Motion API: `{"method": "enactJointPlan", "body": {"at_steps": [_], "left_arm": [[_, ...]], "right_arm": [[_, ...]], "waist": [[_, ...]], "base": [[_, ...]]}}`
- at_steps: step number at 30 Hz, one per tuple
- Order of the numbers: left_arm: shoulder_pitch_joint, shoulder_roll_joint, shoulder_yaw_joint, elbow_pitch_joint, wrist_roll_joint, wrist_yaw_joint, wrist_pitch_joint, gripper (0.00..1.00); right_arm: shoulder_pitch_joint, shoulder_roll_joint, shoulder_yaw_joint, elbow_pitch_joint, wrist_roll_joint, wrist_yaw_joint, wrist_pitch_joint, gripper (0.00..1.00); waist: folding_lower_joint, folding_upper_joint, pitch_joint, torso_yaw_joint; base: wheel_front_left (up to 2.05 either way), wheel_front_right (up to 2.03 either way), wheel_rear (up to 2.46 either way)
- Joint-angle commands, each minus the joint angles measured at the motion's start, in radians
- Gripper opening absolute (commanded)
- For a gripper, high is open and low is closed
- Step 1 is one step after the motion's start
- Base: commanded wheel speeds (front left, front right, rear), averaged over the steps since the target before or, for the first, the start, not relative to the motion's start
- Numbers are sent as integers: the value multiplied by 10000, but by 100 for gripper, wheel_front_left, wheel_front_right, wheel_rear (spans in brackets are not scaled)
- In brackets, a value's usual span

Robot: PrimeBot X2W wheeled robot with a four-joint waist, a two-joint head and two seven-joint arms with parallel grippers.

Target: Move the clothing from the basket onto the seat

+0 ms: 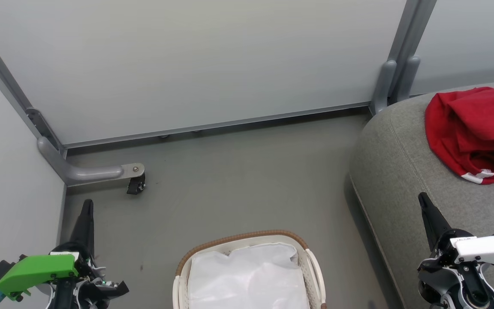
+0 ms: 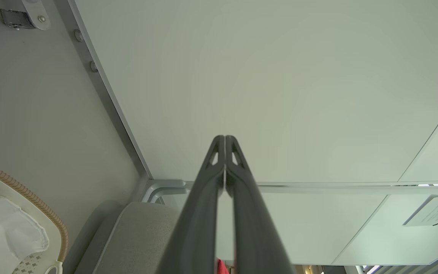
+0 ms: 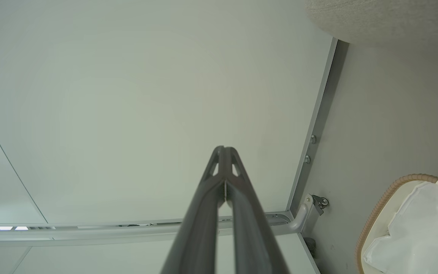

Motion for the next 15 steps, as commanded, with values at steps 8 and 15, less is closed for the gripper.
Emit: {"method": "enactJointPlan", "body": {"at_steps": [8, 15], "left_arm": [[-105, 44, 33, -21, -7, -31, 39, 0], [-105, 42, 34, -21, -5, -31, 41, 0]], "right_arm": [[-80, -59, -18, -35, 34, -3, 30, 0], [-80, -59, -18, -35, 34, -5, 30, 0]], "waist": [[0, 0, 0, 0], [0, 0, 0, 0]], "base": [[0, 0, 0], [0, 0, 0]]}}
